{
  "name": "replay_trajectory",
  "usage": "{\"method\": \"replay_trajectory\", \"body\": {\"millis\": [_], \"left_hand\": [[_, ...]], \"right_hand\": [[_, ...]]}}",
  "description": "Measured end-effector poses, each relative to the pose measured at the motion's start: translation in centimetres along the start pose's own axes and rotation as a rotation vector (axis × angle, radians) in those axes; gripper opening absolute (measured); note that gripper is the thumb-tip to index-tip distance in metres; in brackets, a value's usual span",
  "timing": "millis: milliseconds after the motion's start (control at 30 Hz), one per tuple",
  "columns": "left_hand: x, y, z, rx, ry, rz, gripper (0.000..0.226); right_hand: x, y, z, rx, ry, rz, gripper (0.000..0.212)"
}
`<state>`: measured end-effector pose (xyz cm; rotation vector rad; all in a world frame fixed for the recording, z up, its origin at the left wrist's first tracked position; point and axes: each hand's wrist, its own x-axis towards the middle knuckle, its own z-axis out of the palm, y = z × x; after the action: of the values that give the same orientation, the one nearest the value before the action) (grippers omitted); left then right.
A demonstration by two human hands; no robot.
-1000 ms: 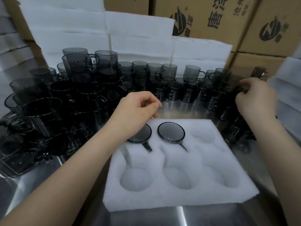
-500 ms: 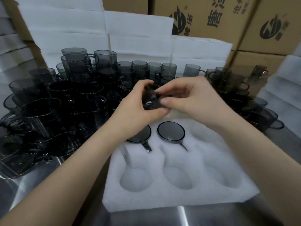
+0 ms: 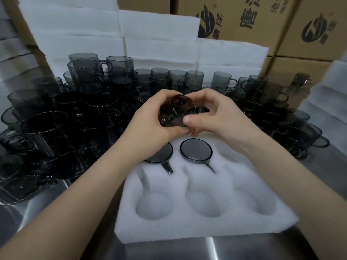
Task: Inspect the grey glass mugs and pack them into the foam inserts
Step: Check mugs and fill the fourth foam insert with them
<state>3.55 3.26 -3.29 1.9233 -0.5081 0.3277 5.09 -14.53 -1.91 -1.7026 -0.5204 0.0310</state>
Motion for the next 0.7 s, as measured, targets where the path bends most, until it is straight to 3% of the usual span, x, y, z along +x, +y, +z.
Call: {"method": "replay_trajectory", "body": {"millis": [133,300,433,600,700], "left_hand": [[0.0,0.2,0.3,0.032,0.0,0.04,0.061],[0.0,0.1,0.3,0.064,-0.025,0.069,0.069],[0.1,0.0,0.2,0.071,-0.034,0.081,0.066],[0.1,0.0,0.1,-0.076,-0.047,0.092,0.065],[0.1,-0.1,-0.1,-0.122,-0.005,0.093,0.065]], "right_hand": [[-0.1,0.0,0.8,-0.045,0.088,-0.019,0.051],[-0.1,-0.3,1.6,-0.096,0.232,-0.026,0.045],[-0.1,-0.4,1.5,0.005,0.28,0.004,0.035],[0.2,-0.2,0.8,0.144,0.228,0.045,0.027],[0.3,-0.2,0.3,0.337,0.083,0.071,0.005]]}}
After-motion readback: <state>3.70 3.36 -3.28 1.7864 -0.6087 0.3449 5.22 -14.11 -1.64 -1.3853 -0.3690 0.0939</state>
